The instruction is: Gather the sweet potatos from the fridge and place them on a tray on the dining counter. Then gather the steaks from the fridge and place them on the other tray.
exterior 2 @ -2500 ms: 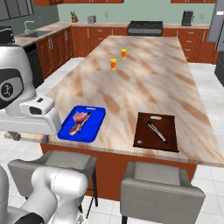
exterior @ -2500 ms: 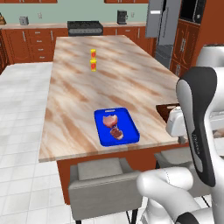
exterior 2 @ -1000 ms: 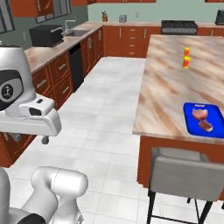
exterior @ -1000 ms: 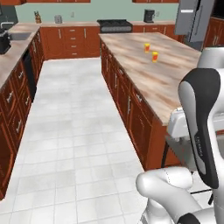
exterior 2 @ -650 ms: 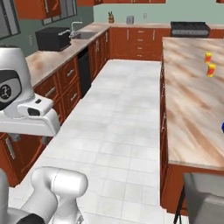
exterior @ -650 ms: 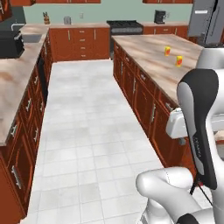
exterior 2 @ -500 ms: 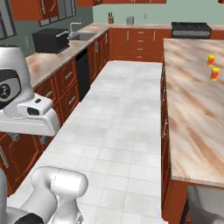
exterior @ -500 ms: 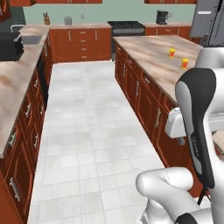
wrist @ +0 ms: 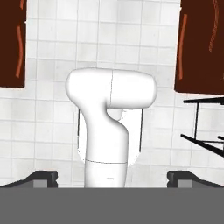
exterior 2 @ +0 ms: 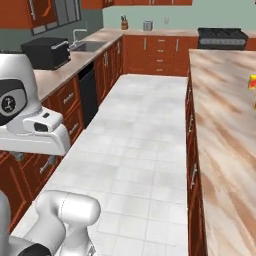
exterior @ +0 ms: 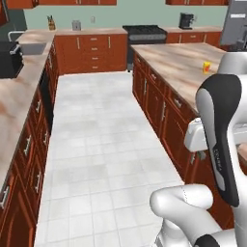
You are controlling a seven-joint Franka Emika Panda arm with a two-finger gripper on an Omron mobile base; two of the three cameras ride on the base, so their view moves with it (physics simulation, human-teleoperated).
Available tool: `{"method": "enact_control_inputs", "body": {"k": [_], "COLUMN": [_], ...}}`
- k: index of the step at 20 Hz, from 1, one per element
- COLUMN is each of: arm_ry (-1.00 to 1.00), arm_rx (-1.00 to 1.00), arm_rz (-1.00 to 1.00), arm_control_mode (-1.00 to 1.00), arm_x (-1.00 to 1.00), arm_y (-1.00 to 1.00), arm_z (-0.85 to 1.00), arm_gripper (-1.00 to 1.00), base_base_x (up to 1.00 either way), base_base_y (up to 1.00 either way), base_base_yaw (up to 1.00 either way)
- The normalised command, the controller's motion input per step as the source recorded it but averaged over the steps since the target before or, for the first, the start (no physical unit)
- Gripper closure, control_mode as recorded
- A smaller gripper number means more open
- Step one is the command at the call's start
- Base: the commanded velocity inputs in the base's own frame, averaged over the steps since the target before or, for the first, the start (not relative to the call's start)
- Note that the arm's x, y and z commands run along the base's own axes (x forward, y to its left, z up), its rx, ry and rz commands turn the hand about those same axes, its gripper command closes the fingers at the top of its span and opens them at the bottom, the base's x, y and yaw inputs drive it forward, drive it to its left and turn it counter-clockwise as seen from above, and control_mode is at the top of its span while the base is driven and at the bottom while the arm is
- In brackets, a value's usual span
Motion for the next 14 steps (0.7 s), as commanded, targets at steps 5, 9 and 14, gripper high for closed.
{"method": "enact_control_inputs", "body": {"k": [5,9,14], "arm_ry": [0.0,0.0,0.0], "arm_rx": [0.0,0.0,0.0], "arm_rz": [0.0,0.0,0.0], "arm_control_mode": [1.0,1.0,1.0], "arm_x": [0.0,0.0,0.0], "arm_y": [0.0,0.0,0.0], "arm_z": [0.0,0.0,0.0], "arm_gripper": [-1.0,-1.0,-1.0], "base_base_x": [1.0,1.0,1.0], "base_base_y": [0.67,0.43,0.31], "base_base_yaw": [0.02,0.01,0.02]}}
